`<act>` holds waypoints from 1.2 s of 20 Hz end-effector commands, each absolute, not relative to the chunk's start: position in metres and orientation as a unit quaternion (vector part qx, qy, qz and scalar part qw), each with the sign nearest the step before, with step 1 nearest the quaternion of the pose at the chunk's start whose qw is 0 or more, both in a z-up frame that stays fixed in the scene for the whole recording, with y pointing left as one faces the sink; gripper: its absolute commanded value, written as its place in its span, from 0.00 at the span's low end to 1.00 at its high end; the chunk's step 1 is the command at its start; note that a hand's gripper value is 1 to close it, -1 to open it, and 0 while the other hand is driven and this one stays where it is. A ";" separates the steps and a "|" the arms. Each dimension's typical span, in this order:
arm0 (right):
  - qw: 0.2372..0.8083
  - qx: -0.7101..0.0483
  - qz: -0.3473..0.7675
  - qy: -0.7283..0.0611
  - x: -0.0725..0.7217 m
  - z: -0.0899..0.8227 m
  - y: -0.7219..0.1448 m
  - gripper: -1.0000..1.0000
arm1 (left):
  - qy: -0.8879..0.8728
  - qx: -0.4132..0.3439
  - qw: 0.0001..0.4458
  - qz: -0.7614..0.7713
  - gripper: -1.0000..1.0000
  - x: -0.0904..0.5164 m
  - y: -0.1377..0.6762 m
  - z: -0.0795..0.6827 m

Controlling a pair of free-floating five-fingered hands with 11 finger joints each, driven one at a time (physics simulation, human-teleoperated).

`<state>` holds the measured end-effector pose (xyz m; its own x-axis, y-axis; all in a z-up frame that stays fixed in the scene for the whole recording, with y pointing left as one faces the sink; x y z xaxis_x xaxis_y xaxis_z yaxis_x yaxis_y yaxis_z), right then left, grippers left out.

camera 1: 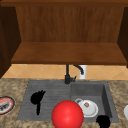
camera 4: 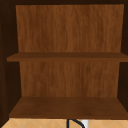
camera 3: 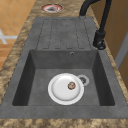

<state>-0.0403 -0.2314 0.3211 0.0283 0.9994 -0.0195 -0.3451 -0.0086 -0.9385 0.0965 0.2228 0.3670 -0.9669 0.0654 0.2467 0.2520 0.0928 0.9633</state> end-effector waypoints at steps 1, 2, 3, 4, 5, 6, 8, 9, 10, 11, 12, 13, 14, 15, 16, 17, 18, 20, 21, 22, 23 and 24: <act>0.584 -0.416 0.576 -0.393 -0.040 0.321 -0.231 0.50 | -0.727 -0.090 0.057 -0.678 0.00 0.091 0.195 0.369; 0.584 -0.416 0.576 -0.393 -0.040 0.321 -0.231 0.50 | -0.727 -0.090 0.057 -0.678 0.00 0.089 0.187 0.369; 0.584 -0.416 0.576 -0.393 -0.040 0.321 -0.231 0.50 | -0.727 -0.089 0.057 -0.679 0.00 0.088 0.180 0.370; 0.584 -0.416 0.576 -0.393 -0.040 0.321 -0.231 0.50 | -0.727 -0.088 0.057 -0.679 0.00 0.086 0.172 0.370; 0.584 -0.416 0.576 -0.393 -0.040 0.321 -0.231 0.50 | -0.726 -0.088 0.057 -0.680 0.00 0.085 0.165 0.370; 0.584 -0.416 0.576 -0.393 -0.040 0.321 -0.231 0.50 | -0.725 -0.088 0.057 -0.680 0.00 0.084 0.157 0.370; 0.584 -0.416 0.576 -0.393 -0.040 0.321 -0.231 0.50 | -0.725 -0.087 0.057 -0.681 0.00 0.082 0.143 0.369; 0.584 -0.416 0.576 -0.393 -0.040 0.321 -0.231 0.50 | -0.724 -0.086 0.057 -0.682 0.00 0.080 0.135 0.369; 0.584 -0.416 0.576 -0.393 -0.040 0.321 -0.231 0.50 | -0.724 -0.086 0.057 -0.682 0.00 0.079 0.128 0.369; 0.584 -0.416 0.576 -0.393 -0.040 0.321 -0.231 0.50 | -0.725 -0.086 0.058 -0.681 0.00 0.078 0.120 0.369; 0.584 -0.416 0.576 -0.393 -0.040 0.321 -0.231 0.50 | -0.726 -0.087 0.059 -0.680 0.00 0.076 0.112 0.369; 0.584 -0.416 0.576 -0.393 -0.040 0.321 -0.231 0.50 | -0.728 -0.085 0.062 -0.677 0.00 0.074 0.105 0.369; 0.584 -0.416 0.576 -0.393 -0.040 0.321 -0.231 0.50 | -0.734 -0.080 0.067 -0.671 0.00 0.072 0.100 0.369; 0.584 -0.416 0.576 -0.393 -0.040 0.321 -0.231 0.50 | -0.736 -0.075 0.072 -0.669 0.00 0.070 0.095 0.369; 0.584 -0.416 0.576 -0.393 -0.040 0.321 -0.231 0.50 | -0.736 -0.069 0.074 -0.669 0.00 0.070 0.090 0.369; 0.584 -0.416 0.576 -0.393 -0.040 0.321 -0.231 0.50 | -0.736 -0.067 0.072 -0.669 0.00 0.072 0.084 0.366; 0.584 -0.416 0.576 -0.393 -0.040 0.321 -0.231 0.50 | -0.736 -0.066 0.068 -0.670 0.00 0.072 0.077 0.368; 0.584 -0.416 0.576 -0.393 -0.040 0.321 -0.231 0.50 | -0.735 -0.061 0.064 -0.673 0.00 0.073 0.065 0.363; 0.584 -0.416 0.576 -0.393 -0.040 0.321 -0.231 0.50 | -0.734 -0.059 0.063 -0.674 0.00 0.073 0.060 0.362; 0.584 -0.416 0.576 -0.393 -0.040 0.321 -0.231 0.50 | -0.734 -0.059 0.066 -0.673 0.00 0.073 0.055 0.359; 0.584 -0.416 0.576 -0.393 -0.040 0.321 -0.231 0.50 | -0.736 -0.055 0.073 -0.671 0.00 0.073 0.052 0.355; 0.584 -0.416 0.576 -0.393 -0.040 0.321 -0.231 0.50 | -0.737 -0.048 0.080 -0.670 0.00 0.073 0.052 0.352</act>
<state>-0.0403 -0.2314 0.3211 0.0283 0.9994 -0.0195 -0.3451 -0.0086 -0.9385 0.0728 0.0602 0.3606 -0.9760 0.0506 0.2117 0.2152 0.0794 0.9733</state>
